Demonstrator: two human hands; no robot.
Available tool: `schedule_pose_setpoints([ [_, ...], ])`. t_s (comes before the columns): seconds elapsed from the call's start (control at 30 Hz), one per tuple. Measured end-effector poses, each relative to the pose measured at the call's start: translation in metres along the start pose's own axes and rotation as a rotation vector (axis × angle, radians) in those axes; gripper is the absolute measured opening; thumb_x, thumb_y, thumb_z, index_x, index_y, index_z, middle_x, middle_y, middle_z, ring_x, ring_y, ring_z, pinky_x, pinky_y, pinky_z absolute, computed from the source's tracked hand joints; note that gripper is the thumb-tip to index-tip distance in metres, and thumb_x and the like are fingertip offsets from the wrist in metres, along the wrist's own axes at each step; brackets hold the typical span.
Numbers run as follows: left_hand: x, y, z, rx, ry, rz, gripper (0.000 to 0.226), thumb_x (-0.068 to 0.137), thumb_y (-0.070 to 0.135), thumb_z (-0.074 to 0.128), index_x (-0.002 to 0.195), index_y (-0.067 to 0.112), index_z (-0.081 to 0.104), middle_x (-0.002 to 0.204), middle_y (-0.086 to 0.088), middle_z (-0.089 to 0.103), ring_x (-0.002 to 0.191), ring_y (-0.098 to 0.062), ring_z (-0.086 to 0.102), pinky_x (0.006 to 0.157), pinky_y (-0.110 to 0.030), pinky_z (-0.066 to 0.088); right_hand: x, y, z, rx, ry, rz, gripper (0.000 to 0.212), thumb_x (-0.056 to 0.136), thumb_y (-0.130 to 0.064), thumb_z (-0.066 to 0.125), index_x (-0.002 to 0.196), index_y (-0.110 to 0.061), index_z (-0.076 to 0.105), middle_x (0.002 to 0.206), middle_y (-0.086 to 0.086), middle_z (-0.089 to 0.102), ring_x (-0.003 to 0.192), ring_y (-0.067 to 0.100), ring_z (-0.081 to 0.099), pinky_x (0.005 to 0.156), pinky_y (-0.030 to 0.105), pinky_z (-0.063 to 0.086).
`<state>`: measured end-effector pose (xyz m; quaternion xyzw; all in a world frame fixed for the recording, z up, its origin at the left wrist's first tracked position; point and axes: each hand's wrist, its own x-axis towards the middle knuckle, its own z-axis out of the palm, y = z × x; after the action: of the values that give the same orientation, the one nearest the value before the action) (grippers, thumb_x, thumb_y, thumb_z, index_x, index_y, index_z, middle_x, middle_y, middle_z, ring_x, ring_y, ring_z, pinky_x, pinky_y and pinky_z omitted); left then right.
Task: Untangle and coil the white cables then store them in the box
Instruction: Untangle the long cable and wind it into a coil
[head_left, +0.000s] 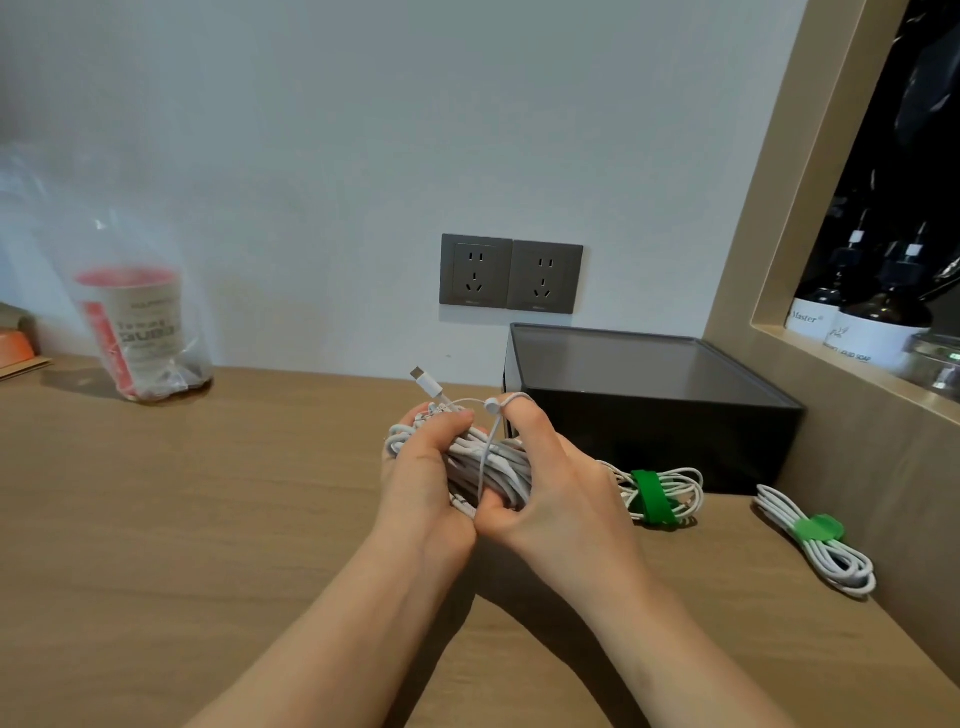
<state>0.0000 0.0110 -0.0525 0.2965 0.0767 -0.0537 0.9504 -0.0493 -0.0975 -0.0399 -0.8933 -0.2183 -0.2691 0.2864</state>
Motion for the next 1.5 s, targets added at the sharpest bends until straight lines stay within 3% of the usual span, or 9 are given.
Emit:
schedule_pose_setpoints([
  [0.27,-0.001,0.01,0.004,0.05,-0.096,-0.092,0.025,0.078,0.0,0.057,0.101,0.009,0.054,0.077,-0.013,0.06,0.063,-0.027,0.066,0.061,-0.039,0.055,0.002,0.001,-0.008,-0.013,-0.106,0.029,0.055,0.082,-0.03,0.063,0.107,-0.044,0.016,0.096,-0.019,0.041,0.09,0.009,0.058,0.077,0.023,0.054],
  [0.4,-0.005,0.018,0.005,0.049,-0.102,-0.193,0.01,0.076,0.004,0.05,0.075,-0.001,0.058,0.073,-0.018,0.062,0.066,-0.034,0.066,0.074,-0.049,0.052,0.003,0.001,-0.01,0.114,-0.224,0.059,0.094,0.074,-0.039,0.073,0.111,-0.079,-0.004,0.1,-0.027,0.041,0.095,0.0,0.053,0.085,0.022,0.048],
  [0.5,-0.006,0.023,0.007,-0.03,-0.069,-0.188,0.01,0.08,0.008,0.05,0.072,0.004,0.054,0.079,-0.016,0.058,0.075,-0.032,0.061,0.085,-0.05,0.049,0.002,0.003,-0.012,0.268,-0.178,0.107,0.108,0.059,-0.042,0.084,0.108,-0.083,-0.003,0.113,-0.031,0.039,0.106,0.0,0.051,0.094,0.03,0.048],
  [0.7,0.002,0.02,0.003,-0.09,0.037,-0.134,0.012,0.085,0.009,0.052,0.075,0.004,0.055,0.077,-0.019,0.06,0.072,-0.035,0.062,0.063,-0.047,0.049,-0.004,0.007,-0.003,0.181,-0.035,0.06,0.085,0.061,-0.046,0.081,0.109,-0.063,0.014,0.106,-0.039,0.033,0.099,-0.001,0.053,0.081,0.024,0.052],
  [0.83,0.0,0.018,0.003,-0.113,0.061,-0.189,0.01,0.083,0.009,0.056,0.075,0.003,0.057,0.067,-0.017,0.064,0.054,-0.031,0.066,0.052,-0.039,0.053,-0.002,0.01,0.004,0.049,-0.008,-0.032,0.075,0.069,-0.042,0.074,0.116,-0.049,0.017,0.115,-0.024,0.043,0.091,-0.005,0.043,0.073,0.013,0.043],
  [1.0,-0.004,0.016,0.005,-0.072,0.067,-0.19,0.01,0.083,0.008,0.056,0.074,0.004,0.056,0.067,-0.016,0.063,0.053,-0.03,0.065,0.055,-0.04,0.053,-0.001,0.015,0.009,-0.04,0.087,-0.105,0.067,0.063,-0.041,0.071,0.118,-0.04,0.032,0.114,-0.02,0.04,0.093,0.002,0.047,0.063,0.01,0.043],
  [1.13,-0.006,0.013,0.004,0.008,0.075,-0.228,0.002,0.08,0.007,0.059,0.08,0.006,0.06,0.068,-0.014,0.062,0.054,-0.029,0.066,0.053,-0.038,0.054,0.0,0.016,0.005,0.023,-0.103,-0.103,0.07,0.073,-0.037,0.073,0.117,-0.053,0.021,0.109,-0.026,0.032,0.102,-0.002,0.04,0.077,0.021,0.05],
  [1.27,-0.006,0.014,0.0,0.027,0.03,-0.263,0.016,0.078,0.008,0.061,0.094,0.005,0.061,0.074,-0.015,0.064,0.058,-0.029,0.067,0.056,-0.04,0.055,0.001,0.016,0.006,0.003,-0.143,-0.187,0.068,0.074,-0.025,0.072,0.119,-0.053,0.027,0.114,-0.016,0.032,0.102,0.006,0.044,0.073,0.03,0.054],
  [1.5,-0.016,0.019,0.008,0.031,0.024,-0.245,0.011,0.085,0.008,0.053,0.08,0.0,0.06,0.06,-0.018,0.063,0.048,-0.03,0.065,0.047,-0.038,0.056,0.002,0.019,0.012,-0.017,-0.075,-0.27,0.047,0.071,-0.021,0.068,0.108,-0.039,0.045,0.121,-0.002,0.04,0.106,0.018,0.05,0.066,0.038,0.056],
])
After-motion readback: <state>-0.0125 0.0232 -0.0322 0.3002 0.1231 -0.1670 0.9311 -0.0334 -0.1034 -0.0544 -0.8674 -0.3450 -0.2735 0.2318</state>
